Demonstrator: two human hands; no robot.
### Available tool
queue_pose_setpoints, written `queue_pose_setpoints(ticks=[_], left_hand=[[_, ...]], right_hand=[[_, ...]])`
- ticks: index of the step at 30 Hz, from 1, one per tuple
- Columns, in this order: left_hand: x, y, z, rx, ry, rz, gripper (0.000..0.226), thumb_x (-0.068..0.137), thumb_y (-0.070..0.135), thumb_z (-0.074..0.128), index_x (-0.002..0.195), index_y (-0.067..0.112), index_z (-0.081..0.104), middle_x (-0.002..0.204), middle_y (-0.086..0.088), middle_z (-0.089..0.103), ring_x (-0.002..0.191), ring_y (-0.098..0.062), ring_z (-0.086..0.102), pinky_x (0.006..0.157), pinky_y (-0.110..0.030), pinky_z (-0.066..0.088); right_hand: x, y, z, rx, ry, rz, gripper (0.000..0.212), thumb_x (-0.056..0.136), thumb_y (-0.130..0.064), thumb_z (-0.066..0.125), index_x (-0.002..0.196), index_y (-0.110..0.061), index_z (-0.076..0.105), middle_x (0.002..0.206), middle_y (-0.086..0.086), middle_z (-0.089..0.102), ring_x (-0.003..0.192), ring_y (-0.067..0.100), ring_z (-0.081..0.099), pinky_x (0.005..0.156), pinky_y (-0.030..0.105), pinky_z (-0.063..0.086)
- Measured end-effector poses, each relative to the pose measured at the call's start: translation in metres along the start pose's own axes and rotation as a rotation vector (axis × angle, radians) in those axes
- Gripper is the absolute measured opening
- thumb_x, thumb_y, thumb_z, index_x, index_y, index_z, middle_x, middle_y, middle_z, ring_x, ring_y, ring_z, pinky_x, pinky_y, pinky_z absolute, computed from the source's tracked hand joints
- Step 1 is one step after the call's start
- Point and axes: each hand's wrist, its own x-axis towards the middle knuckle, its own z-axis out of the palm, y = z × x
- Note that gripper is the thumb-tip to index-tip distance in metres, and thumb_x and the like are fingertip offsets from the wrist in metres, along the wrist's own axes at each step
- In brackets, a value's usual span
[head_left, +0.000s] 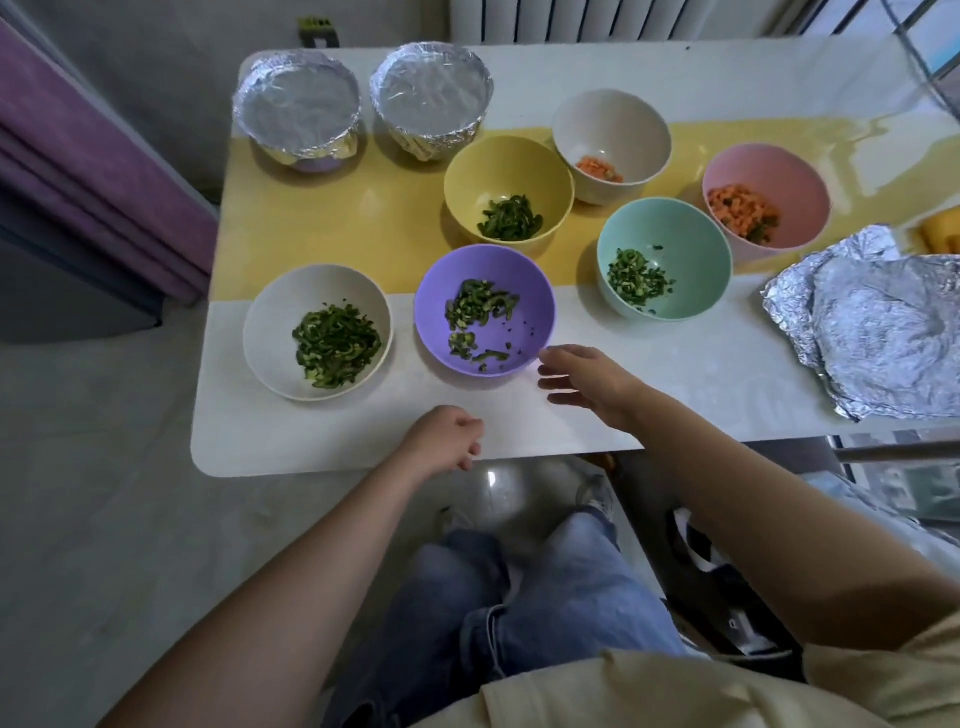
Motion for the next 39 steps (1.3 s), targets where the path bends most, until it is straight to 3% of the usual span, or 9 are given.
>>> queue_pose_setpoints(ticks=[4,8,13,16,19,26,31,36,39], left_hand=[[0.016,0.043,0.050,0.364,-0.032,0.191,0.025,0.097,0.025,0.046,0.097,0.007,0.063,0.093,-0.005,0.072,0.068,-0.026,0.068,0.074,-0.034,0.053],[0.038,0.094,0.104,0.565,-0.047,0.520,0.027,0.096,0.020,0.048,0.115,0.016,0.067,0.122,-0.004,0.065,0.111,-0.025,0.060,0.095,-0.036,0.048],[0.072,0.150,0.164,0.879,-0.127,0.613,0.054,0.100,0.022,0.043,0.152,0.018,0.031,0.164,-0.008,0.006,0.151,-0.023,0.008,0.121,-0.034,0.012],[0.090,0.172,0.193,1.033,-0.061,0.465,0.065,0.102,0.029,0.038,0.157,0.017,0.006,0.164,-0.009,-0.006,0.151,-0.026,-0.001,0.122,-0.038,0.006],[0.095,0.188,0.212,1.086,0.101,0.391,0.055,0.100,0.027,0.040,0.151,0.011,0.026,0.162,-0.012,0.012,0.146,-0.029,0.016,0.117,-0.039,0.023],[0.099,0.232,0.234,1.077,0.252,0.257,0.031,0.098,0.023,0.041,0.119,0.006,0.056,0.128,-0.013,0.046,0.114,-0.030,0.048,0.084,-0.035,0.042],[0.107,0.260,0.245,0.907,0.281,0.338,0.026,0.097,0.021,0.041,0.101,0.008,0.063,0.106,-0.011,0.060,0.096,-0.032,0.058,0.071,-0.033,0.040],[0.122,0.288,0.270,0.142,0.121,0.241,0.027,0.087,0.035,0.047,0.083,0.017,0.067,0.090,-0.008,0.072,0.084,-0.031,0.067,0.078,-0.043,0.057],[0.127,0.299,0.282,-0.160,0.023,0.059,0.028,0.093,0.027,0.053,0.070,0.012,0.059,0.073,-0.011,0.064,0.067,-0.027,0.063,0.066,-0.036,0.057]], right_hand=[[-0.023,0.004,-0.063,-0.154,-0.087,-0.036,0.025,0.099,-0.024,0.053,0.114,-0.006,0.063,0.106,0.011,0.069,0.095,0.024,0.068,0.088,0.036,0.053],[-0.030,0.014,-0.143,-0.295,0.182,-0.126,0.021,0.097,-0.008,0.048,0.088,-0.006,0.067,0.080,0.011,0.068,0.068,0.020,0.062,0.074,0.036,0.051],[-0.017,0.047,-0.242,-0.626,0.598,-0.221,0.020,0.090,-0.008,0.057,0.105,-0.010,0.069,0.110,0.010,0.059,0.097,0.025,0.057,0.086,0.028,0.041],[-0.007,0.059,-0.282,-0.731,0.679,-0.151,0.035,0.087,-0.012,0.060,0.123,-0.016,0.064,0.150,0.023,0.030,0.138,0.038,0.031,0.110,0.044,0.031],[-0.001,0.067,-0.302,-0.892,0.540,0.034,0.047,0.092,-0.024,0.056,0.139,-0.026,0.047,0.159,0.023,0.005,0.147,0.039,0.005,0.115,0.053,0.019],[-0.006,0.078,-0.312,-0.932,0.472,-0.034,0.069,0.088,-0.016,0.051,0.151,-0.019,0.023,0.158,0.024,0.004,0.146,0.040,0.008,0.117,0.052,0.020],[-0.017,0.081,-0.318,-0.968,0.410,-0.184,0.071,0.093,-0.018,0.051,0.154,-0.015,0.016,0.159,0.023,0.007,0.146,0.039,0.011,0.116,0.048,0.020],[-0.028,0.087,-0.319,-0.893,0.294,-0.389,0.065,0.085,-0.022,0.057,0.147,-0.016,0.038,0.150,0.023,0.033,0.134,0.041,0.037,0.106,0.053,0.034],[-0.035,0.088,-0.321,-0.819,0.240,-0.441,0.064,0.079,-0.025,0.049,0.142,-0.016,0.047,0.132,0.015,0.056,0.120,0.032,0.054,0.102,0.049,0.038]])
